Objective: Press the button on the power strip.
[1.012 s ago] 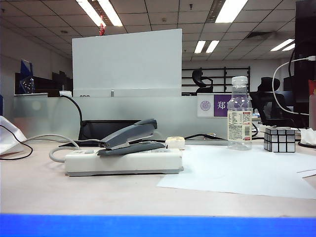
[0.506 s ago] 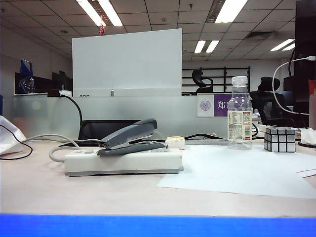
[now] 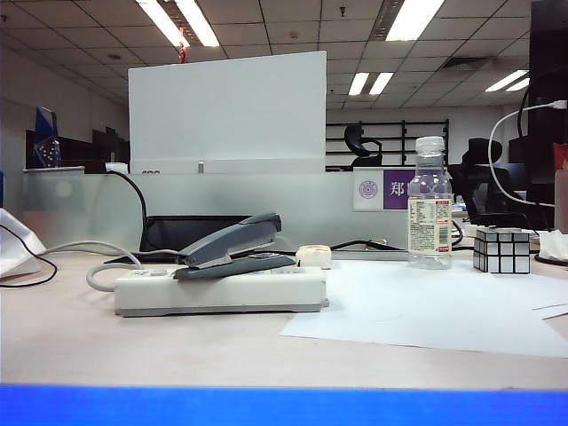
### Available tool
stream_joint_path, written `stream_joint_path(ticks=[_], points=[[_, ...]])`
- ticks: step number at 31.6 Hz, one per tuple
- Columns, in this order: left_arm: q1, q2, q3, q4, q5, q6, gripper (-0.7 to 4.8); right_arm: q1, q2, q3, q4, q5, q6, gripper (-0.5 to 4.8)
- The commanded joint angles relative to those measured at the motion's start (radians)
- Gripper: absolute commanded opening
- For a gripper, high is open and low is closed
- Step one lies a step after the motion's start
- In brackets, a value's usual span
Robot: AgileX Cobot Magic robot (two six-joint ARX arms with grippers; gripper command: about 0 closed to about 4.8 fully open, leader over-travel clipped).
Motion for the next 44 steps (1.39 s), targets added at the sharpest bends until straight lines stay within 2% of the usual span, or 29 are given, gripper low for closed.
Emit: stream_joint_path(ticks=[1,5,7,10,14,19,24,30,32,37,44], points=[[0.001,0.100,0.089,0.022,0.006,0.058,-0.05,0.002,0.195,0.149,-0.023,-0.155,-0.018,0.00],[0.001,0.270,0.216,0.008,0.012,0.086,-0.05,0.010,0.425,0.336,-0.093,-0.317,-0.018,0.00],[0.001,0.378,0.296,-0.034,0.034,0.101,-0.05,0.035,0.515,0.418,-0.158,-0.354,-0.047,0.00],[0.001,0.530,0.403,-0.102,0.071,0.129,-0.05,0.102,0.610,0.510,-0.290,-0.344,-0.145,0.00],[0.001,0.692,0.514,-0.156,0.126,0.169,-0.05,0.193,0.680,0.576,-0.430,-0.241,-0.258,0.00],[0.001,0.809,0.558,-0.150,0.141,0.212,-0.05,0.319,0.686,0.578,-0.474,-0.070,-0.316,0.00],[-0.021,0.915,0.558,-0.147,0.251,0.213,-0.05,0.402,0.687,0.578,-0.486,-0.018,-0.327,0.00],[-0.114,1.034,0.564,-0.127,0.217,0.225,-0.05,0.493,0.691,0.578,-0.494,0.104,-0.327,0.00],[-0.144,1.069,0.571,-0.134,0.182,0.239,-0.05,0.510,0.696,0.578,-0.496,0.123,-0.327,0.00],[-0.208,1.119,0.573,-0.111,0.186,0.244,-0.05,0.541,0.712,0.578,-0.499,0.131,-0.326,0.00],[-0.218,1.177,0.612,-0.130,0.238,0.259,-0.05,0.589,0.773,0.578,-0.521,0.133,-0.327,0.00]])
